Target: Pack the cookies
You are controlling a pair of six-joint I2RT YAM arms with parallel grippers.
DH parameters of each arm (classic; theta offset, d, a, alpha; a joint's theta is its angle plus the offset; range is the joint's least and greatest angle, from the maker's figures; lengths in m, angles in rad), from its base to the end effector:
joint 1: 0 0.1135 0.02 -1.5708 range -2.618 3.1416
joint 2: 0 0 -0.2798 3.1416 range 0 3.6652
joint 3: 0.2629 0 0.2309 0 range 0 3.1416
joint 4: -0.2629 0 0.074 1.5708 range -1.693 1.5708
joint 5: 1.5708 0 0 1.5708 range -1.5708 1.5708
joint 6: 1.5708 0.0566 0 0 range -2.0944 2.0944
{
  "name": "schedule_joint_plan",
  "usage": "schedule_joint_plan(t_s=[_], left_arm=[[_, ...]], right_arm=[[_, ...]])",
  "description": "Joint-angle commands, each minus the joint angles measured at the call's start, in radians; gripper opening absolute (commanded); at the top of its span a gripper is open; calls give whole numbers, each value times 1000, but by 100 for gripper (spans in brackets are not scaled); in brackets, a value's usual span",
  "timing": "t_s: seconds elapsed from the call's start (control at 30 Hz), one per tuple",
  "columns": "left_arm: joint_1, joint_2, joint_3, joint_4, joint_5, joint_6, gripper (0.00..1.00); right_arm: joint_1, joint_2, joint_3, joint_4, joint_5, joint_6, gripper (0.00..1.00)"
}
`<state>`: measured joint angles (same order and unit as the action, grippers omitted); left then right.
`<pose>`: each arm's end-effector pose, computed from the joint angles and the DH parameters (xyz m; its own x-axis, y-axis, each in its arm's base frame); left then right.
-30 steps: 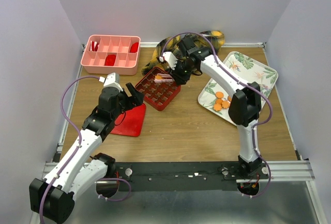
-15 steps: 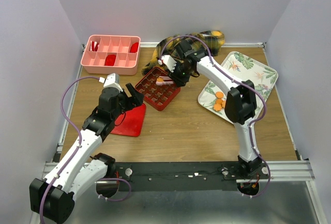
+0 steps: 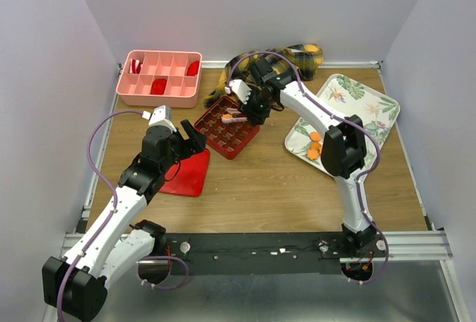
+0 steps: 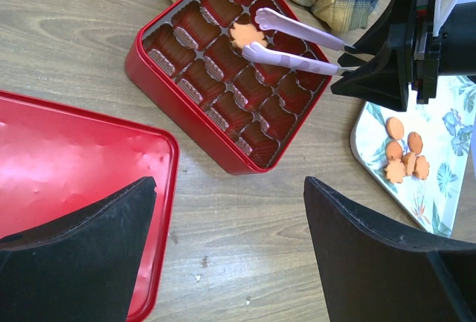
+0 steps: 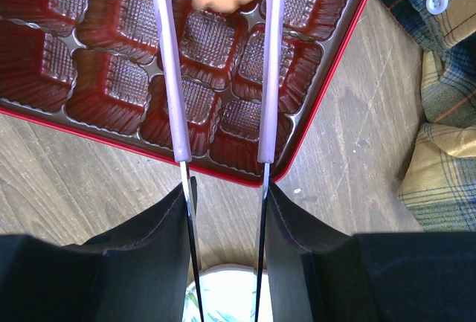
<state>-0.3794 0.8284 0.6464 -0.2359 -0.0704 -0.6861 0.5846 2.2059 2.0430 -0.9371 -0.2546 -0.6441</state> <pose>0.1689 -0.0630 0.2854 -0.4879 -0.4858 -0.7252 0.0008 0.8306 -0.5569 0.3875 0.2736 0.2470 -0.2164 -0.8400 -0.4975 -0.9495 0.2996 -0.0929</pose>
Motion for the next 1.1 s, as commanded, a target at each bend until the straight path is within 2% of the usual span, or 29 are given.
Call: schedule_joint_plan(t_s=[0.0, 0.57, 1.07], left_arm=[[7, -3, -5, -8, -20, -3, 91], [7, -6, 4, -20, -20, 2, 90], [7, -11, 19, -54, -28, 3, 91]], right_arm=[[11, 17, 37, 18, 9, 9, 47], [11, 17, 59, 38, 34, 27, 43], [11, 78, 88, 49, 72, 18, 33]])
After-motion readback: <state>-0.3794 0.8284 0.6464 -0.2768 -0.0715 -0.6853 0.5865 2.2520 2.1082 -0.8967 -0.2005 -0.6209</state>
